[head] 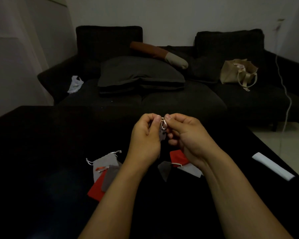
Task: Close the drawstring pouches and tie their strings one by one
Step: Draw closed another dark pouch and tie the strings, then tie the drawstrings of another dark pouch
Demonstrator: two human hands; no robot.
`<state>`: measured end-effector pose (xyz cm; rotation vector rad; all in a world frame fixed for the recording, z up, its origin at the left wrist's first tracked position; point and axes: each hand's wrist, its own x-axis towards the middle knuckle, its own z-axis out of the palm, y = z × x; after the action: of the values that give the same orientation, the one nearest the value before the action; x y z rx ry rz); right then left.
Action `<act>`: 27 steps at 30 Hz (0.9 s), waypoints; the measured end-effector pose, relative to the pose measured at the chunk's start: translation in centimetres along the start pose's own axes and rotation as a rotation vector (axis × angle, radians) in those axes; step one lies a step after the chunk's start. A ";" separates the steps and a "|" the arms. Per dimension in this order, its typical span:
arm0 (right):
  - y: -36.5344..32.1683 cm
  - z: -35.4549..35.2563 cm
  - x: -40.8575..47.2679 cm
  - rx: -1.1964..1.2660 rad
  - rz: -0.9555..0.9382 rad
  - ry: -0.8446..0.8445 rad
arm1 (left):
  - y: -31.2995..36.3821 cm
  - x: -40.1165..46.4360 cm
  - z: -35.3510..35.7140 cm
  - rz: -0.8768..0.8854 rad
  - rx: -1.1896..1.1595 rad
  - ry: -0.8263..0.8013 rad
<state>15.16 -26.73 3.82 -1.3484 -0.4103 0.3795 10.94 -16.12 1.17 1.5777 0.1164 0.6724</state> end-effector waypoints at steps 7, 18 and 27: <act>0.3 -0.6 0.5 -0.406 -0.274 0.147 | 0.0 0.3 0.3 -0.148 -0.207 0.101; 1.0 -0.1 0.3 -0.522 -0.460 0.199 | 0.3 0.3 0.5 -0.228 -0.338 0.226; 1.1 -1.4 0.3 -0.438 -0.068 -0.019 | -0.8 0.9 -1.1 -0.278 -0.146 0.035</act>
<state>16.11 -27.61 2.53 -1.7515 -0.5761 0.2526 11.39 -14.62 0.65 1.3775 0.3002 0.4791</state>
